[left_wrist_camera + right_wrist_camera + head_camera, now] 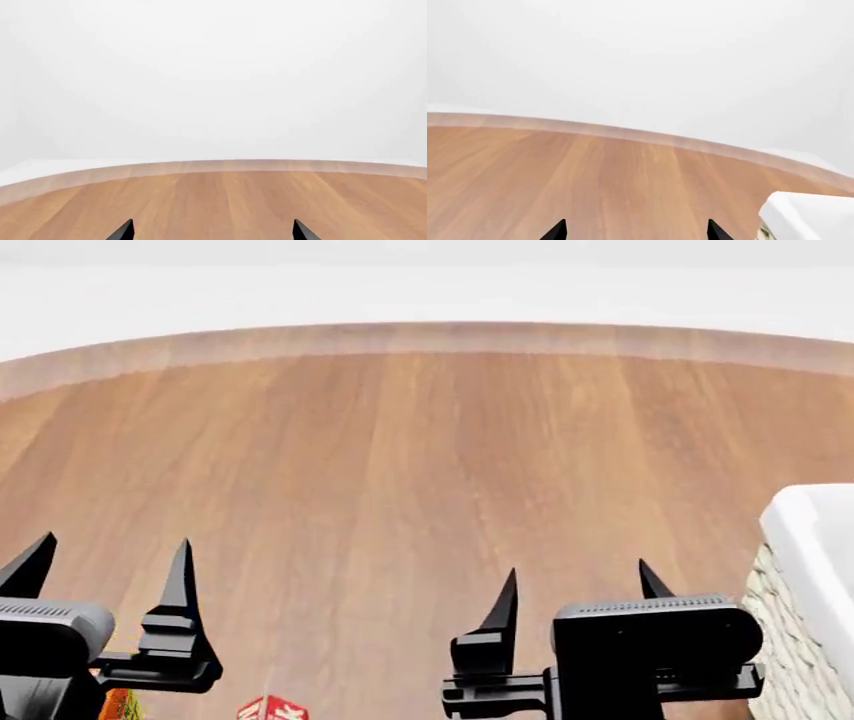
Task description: Pick the milk and place it in the basket.
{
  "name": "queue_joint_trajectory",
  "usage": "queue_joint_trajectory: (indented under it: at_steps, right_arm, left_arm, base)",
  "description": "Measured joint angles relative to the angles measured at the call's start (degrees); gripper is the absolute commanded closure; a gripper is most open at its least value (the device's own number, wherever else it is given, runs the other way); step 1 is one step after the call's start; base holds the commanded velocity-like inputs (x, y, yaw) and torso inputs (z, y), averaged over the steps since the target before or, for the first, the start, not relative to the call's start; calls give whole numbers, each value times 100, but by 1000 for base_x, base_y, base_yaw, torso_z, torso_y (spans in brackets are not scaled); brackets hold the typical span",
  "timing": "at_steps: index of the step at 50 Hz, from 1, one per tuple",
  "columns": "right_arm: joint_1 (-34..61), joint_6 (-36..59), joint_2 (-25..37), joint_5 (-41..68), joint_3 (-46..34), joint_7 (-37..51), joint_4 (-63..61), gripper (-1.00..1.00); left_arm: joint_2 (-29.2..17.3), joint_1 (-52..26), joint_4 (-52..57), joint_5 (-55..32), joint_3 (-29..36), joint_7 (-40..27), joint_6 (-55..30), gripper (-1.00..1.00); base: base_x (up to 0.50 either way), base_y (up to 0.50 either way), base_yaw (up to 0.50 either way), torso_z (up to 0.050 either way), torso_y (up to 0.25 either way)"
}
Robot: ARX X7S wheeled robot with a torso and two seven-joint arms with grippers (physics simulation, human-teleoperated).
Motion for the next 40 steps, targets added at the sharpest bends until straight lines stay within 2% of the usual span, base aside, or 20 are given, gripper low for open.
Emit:
queue_joint_trajectory:
  at_steps: [15,29,40]
  right_arm:
    - [-14,-98,24,59,-28,0,126,-100]
    - [142,242,93,322,-149,-246,377,-100]
    - [277,731,373,885,-489,-1075,538,-100]
  left_arm:
    - [-43,28,-26,-45,36,-27,74,-100]
    - [-82,28,-58,-91,56,-53,120,-100]
    - [-114,4,-62,-136,50,-84,123,-100]
  base:
    - [500,0,0,0,1]
    - [0,0,0,0,0]
    - [0,0,0,0,0]
